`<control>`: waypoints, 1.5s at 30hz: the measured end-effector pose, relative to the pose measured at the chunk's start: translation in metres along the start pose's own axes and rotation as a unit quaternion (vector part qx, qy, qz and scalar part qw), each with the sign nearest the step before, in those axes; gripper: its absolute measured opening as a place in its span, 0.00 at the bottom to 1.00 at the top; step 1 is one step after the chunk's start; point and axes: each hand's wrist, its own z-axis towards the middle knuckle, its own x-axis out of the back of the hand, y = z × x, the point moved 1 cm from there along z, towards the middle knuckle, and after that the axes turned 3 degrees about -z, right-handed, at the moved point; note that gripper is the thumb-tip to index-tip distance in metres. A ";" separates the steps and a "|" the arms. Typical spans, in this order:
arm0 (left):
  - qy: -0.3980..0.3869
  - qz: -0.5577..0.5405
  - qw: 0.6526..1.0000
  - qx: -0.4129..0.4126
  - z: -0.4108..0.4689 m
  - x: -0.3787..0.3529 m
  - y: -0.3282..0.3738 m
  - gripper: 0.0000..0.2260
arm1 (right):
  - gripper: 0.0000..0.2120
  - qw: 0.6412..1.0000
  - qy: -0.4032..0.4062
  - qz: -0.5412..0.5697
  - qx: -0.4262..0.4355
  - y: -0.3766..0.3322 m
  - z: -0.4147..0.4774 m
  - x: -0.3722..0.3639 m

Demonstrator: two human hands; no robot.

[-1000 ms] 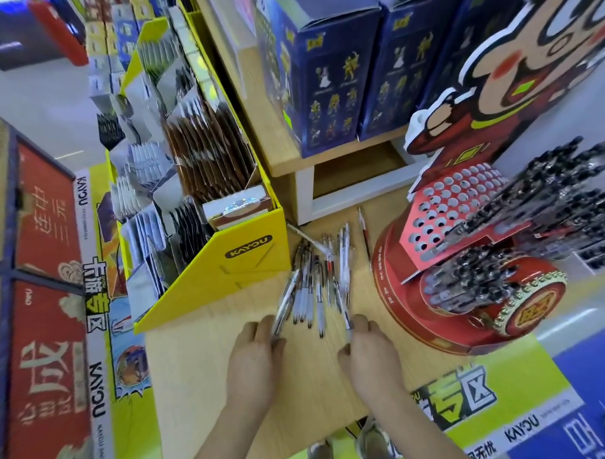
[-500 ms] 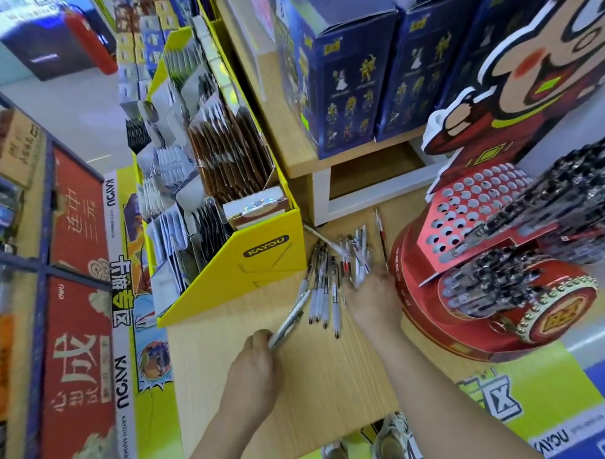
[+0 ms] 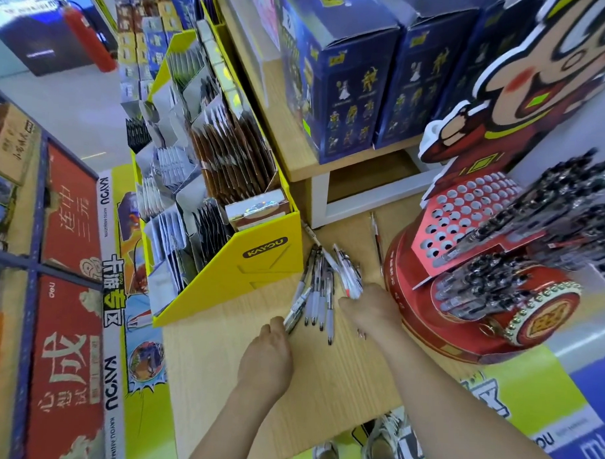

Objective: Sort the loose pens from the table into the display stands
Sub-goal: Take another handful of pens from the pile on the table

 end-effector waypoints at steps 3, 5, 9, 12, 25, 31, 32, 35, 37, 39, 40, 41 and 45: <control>-0.015 -0.082 0.996 0.005 -0.012 0.000 -0.006 0.08 | 0.08 0.995 -0.008 0.099 0.001 0.008 -0.008 0.000; -0.017 -0.147 0.989 0.020 -0.020 0.003 -0.007 0.08 | 0.06 0.977 -0.024 0.209 -0.019 0.015 -0.018 -0.003; -0.015 -0.288 0.957 0.042 -0.029 0.012 0.005 0.05 | 0.05 0.923 -0.085 0.371 -0.047 0.027 -0.044 -0.003; -0.042 -0.449 0.892 0.041 -0.034 0.025 0.036 0.05 | 0.04 0.866 -0.164 0.471 -0.043 0.026 -0.066 0.002; -0.002 -0.132 0.970 -0.202 -0.070 0.076 0.094 0.30 | 0.08 0.833 -0.112 0.534 0.089 -0.006 -0.115 0.062; 0.112 -0.216 0.930 -0.275 -0.073 0.124 0.097 0.16 | 0.06 0.855 -0.102 0.475 0.182 -0.015 -0.133 0.093; 0.120 -0.267 0.918 -0.266 -0.073 0.132 0.102 0.12 | 0.07 0.853 -0.111 0.469 0.198 -0.015 -0.136 0.096; 0.042 -0.517 0.835 -0.182 -0.076 0.156 0.124 0.08 | 0.06 0.839 -0.152 0.470 0.228 -0.015 -0.147 0.107; 0.004 -0.599 0.784 -0.162 -0.073 0.165 0.131 0.09 | 0.06 0.820 -0.176 0.492 0.234 -0.015 -0.155 0.115; 0.019 -0.612 0.775 -0.160 -0.070 0.170 0.135 0.10 | 0.08 0.800 -0.187 0.519 0.237 -0.014 -0.162 0.126; 0.030 -0.614 0.772 -0.162 -0.069 0.172 0.139 0.12 | 0.08 0.791 -0.188 0.533 0.236 -0.012 -0.165 0.131; 0.038 -0.615 0.770 -0.166 -0.069 0.172 0.143 0.12 | 0.10 0.784 -0.189 0.544 0.233 -0.010 -0.167 0.136; 0.050 -0.610 0.767 -0.192 -0.071 0.174 0.172 0.06 | 0.18 0.783 -0.174 0.546 0.243 0.006 -0.175 0.154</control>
